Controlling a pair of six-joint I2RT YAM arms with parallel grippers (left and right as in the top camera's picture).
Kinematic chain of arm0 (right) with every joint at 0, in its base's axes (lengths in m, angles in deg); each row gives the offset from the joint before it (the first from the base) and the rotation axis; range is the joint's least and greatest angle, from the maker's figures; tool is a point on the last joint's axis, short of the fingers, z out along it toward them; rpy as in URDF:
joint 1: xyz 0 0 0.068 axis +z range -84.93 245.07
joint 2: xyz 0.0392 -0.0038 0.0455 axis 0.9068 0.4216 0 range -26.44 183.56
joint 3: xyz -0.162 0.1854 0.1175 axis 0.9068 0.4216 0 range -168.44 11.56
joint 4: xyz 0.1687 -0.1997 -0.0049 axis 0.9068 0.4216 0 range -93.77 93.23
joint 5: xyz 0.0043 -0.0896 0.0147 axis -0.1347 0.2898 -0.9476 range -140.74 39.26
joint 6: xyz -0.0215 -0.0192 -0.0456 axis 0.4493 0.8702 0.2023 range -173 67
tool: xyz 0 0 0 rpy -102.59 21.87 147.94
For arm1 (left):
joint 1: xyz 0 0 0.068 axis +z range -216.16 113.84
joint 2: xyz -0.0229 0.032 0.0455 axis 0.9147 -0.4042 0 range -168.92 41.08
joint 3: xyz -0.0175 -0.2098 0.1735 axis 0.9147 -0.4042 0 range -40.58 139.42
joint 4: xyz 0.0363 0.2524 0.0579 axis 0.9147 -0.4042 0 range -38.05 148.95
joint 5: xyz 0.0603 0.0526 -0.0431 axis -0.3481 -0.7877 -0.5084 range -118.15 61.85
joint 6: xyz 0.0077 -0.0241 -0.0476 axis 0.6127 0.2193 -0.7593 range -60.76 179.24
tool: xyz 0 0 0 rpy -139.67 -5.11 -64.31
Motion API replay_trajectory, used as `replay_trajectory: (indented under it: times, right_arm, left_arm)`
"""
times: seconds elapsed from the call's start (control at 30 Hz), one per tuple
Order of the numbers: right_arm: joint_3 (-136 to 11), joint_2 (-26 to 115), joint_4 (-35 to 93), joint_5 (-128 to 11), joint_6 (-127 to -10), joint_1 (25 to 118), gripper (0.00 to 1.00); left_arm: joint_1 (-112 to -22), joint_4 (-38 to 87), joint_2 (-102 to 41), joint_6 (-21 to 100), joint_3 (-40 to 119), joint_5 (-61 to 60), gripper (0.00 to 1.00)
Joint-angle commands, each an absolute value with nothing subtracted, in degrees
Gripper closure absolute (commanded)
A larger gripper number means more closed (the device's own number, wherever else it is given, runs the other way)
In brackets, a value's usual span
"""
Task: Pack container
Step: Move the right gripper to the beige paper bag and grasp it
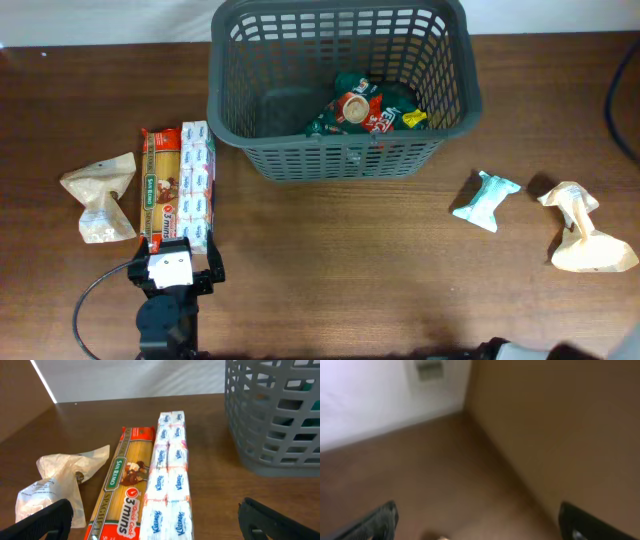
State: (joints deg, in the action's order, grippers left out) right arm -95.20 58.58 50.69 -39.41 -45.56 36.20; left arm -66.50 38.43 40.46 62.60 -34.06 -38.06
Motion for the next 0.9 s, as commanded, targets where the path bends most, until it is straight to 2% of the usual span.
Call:
replay_trajectory:
  times: [0.0, 0.23, 0.57, 0.63, 0.77, 0.83, 0.87]
  right_arm:
    - [-77.67, 62.68, 47.19, -47.75, -44.56, 30.7, 0.01]
    - [-59.85, 66.73, 42.91, -45.0, -31.77, 30.17, 0.01]
    - [-57.1, 74.71, 40.13, -38.92, -28.58, 30.13, 0.01]
    - [-57.1, 77.33, 39.85, -39.12, -28.6, 30.17, 0.07]
    - [-57.1, 82.38, 39.22, -39.08, -28.97, 30.17, 0.12]
    - [-57.1, 84.04, 38.58, -39.12, -29.74, 30.17, 0.26]
    - [-57.12, 84.83, 38.25, -39.12, -30.37, 30.17, 0.37]
  left_arm:
    - [-66.59, 38.39, 40.75, 62.27, -34.28, -38.46, 0.01]
    - [-66.59, 38.39, 40.75, 62.27, -34.28, -38.46, 0.01]
    - [-66.59, 38.39, 40.75, 62.27, -34.28, -38.46, 0.01]
    - [-66.59, 38.39, 40.75, 62.27, -34.28, -38.46, 0.01]
    - [-66.59, 38.39, 40.75, 62.27, -34.28, -38.46, 0.01]
    - [-66.59, 38.39, 40.75, 62.27, -34.28, -38.46, 0.01]
    - [-66.59, 38.39, 40.75, 62.27, -34.28, -38.46, 0.01]
